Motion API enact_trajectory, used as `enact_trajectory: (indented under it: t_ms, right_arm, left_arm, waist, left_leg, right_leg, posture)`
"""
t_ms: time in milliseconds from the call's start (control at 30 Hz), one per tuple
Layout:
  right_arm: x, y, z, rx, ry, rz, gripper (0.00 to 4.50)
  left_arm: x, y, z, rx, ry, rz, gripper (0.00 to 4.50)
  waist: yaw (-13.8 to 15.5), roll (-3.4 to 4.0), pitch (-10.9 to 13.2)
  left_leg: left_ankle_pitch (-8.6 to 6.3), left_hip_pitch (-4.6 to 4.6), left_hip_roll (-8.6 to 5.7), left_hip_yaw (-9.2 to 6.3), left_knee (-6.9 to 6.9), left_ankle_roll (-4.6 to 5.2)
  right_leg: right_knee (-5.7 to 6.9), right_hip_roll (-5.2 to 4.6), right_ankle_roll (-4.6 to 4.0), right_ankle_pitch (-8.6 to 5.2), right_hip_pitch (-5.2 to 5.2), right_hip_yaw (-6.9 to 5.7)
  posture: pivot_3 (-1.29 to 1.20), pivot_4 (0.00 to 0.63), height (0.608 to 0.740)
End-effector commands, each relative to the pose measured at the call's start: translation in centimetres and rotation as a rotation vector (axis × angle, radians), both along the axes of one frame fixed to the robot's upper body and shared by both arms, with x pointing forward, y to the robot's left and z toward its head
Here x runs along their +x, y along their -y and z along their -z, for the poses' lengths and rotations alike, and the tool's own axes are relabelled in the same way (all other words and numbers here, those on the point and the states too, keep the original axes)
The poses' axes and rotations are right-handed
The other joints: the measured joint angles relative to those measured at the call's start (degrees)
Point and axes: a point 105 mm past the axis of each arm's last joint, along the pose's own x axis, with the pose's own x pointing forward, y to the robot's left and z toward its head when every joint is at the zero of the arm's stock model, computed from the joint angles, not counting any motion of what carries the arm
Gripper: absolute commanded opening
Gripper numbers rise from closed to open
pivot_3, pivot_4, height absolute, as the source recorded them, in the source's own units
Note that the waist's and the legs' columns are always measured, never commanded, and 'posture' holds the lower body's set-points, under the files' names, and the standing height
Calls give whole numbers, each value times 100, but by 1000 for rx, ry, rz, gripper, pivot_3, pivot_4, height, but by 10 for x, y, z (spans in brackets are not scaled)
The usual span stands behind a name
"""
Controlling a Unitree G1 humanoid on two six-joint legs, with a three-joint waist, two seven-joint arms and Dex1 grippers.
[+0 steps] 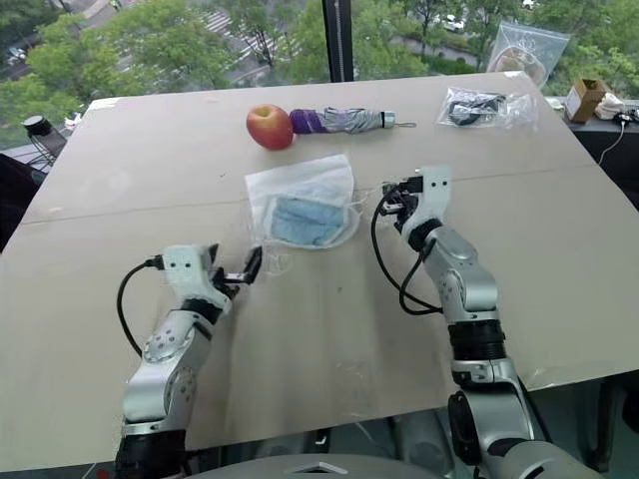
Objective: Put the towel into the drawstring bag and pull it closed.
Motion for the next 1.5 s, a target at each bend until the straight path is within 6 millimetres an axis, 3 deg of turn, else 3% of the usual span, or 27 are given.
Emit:
enact_trajectory:
  t_ms: [33,233,433,567,667,733,867,1000,1100,1200,1233,1267,1300,1400,1433,1500]
  right_arm:
    - [1,1,-17,16,64,17,0]
    - [0,1,-16,17,62,18,0]
    - [5,17,-18,-16,101,122,0]
    - [19,77,-34,-77,196,487,0]
    - [20,125,-31,-28,159,746,0]
    - [18,150,-20,17,93,877,0]
    - [10,180,5,155,-62,1063,0]
    - [6,186,25,273,-184,1126,0]
    - [15,166,24,299,-190,996,0]
    - [32,93,-3,286,-102,463,0]
    - [26,67,-14,215,-41,263,492]
    - [13,40,-18,105,5,45,711]
    - [-3,23,-15,-30,47,-129,1016]
    - [-31,22,11,-317,63,-368,2417]
    - [-45,25,19,-378,52,-471,2882]
    - [-62,39,33,-456,8,-585,3836]
  left_arm:
    - [-3,18,-6,-9,38,114,3240]
    - [-4,15,-4,-10,28,116,189]
    - [2,-17,-18,89,93,-47,87]
    - [-1,-59,-51,257,233,-286,87]
    - [-13,-100,-70,332,282,-541,87]
    - [-19,-118,-69,289,264,-654,87]
    - [-34,-147,-52,137,191,-862,87]
    - [-42,-159,-37,-29,149,-968,87]
    - [-25,-144,-40,-33,159,-852,87]
    - [9,-99,-42,-90,151,-511,87]
    - [18,-78,-46,-68,156,-365,0]
    - [23,-55,-51,-29,165,-216,0]
    - [25,-31,-58,16,184,-61,0]
    - [15,16,-63,132,188,306,821]
    - [12,18,-62,168,171,352,1254]
    - [12,0,-61,200,139,292,2249]
  waist:
    - [-2,0,0]
    - [-3,0,0]
    - [-4,0,0]
    - [14,0,0]
    - [15,-1,0]
    - [12,-2,-1]
    - [-2,-1,-1]
    - [-9,-2,-1]
    - [-11,-2,-1]
    - [-17,-1,-1]
    - [-23,0,0]
    - [-26,1,1]
    - [-23,2,1]
    - [-10,-3,-2]
    - [-11,-3,-2]
    - [-6,-1,0]
  left_leg:
    - [0,0,-1,1,0,0]
    - [0,-3,0,-2,-1,0]
    - [0,-1,0,-2,0,0]
    - [0,-1,-1,-4,-1,0]
    - [1,-2,-5,-2,-1,-1]
    - [0,-2,-5,-1,-1,-1]
    - [0,-2,-4,1,-7,-1]
    - [0,-2,0,-1,-6,0]
    - [0,-2,0,-1,-6,0]
    - [0,-3,-2,2,0,0]
    - [0,-3,-2,2,2,1]
    - [0,-4,-3,2,3,1]
    - [0,-4,-3,0,3,1]
    - [-1,-8,-5,-9,2,2]
    - [-1,-8,-4,-10,2,2]
    - [-1,-8,-4,-8,-2,2]
  right_leg:
    - [-1,-1,0,0,0,1]
    - [-2,-1,0,0,-1,-2]
    - [1,1,0,0,-1,-2]
    - [1,1,0,0,-1,-4]
    - [-1,-3,0,0,-1,-2]
    - [-2,-5,0,1,-1,0]
    - [-1,-6,0,1,-1,1]
    - [1,-5,1,1,-2,-1]
    - [3,-3,0,1,-2,-2]
    - [3,-3,1,1,0,-1]
    - [3,-2,1,1,1,-2]
    - [2,-1,1,1,1,-2]
    - [3,-1,0,0,2,-3]
    - [-2,0,1,-1,4,-10]
    - [-5,0,1,-1,5,-10]
    - [-10,-2,1,-2,4,-9]
  posture:
    - [0,150,740]
    - [0,150,740]
    - [0,150,740]
    - [0,150,740]
    - [0,150,740]
    - [0,150,740]
    - [0,150,740]
    - [0,150,740]
    - [0,150,740]
    - [0,150,740]
    - [0,150,740]
    - [0,150,740]
    - [0,150,740]
    - [0,150,740]
    - [0,150,740]
    - [0,150,740]
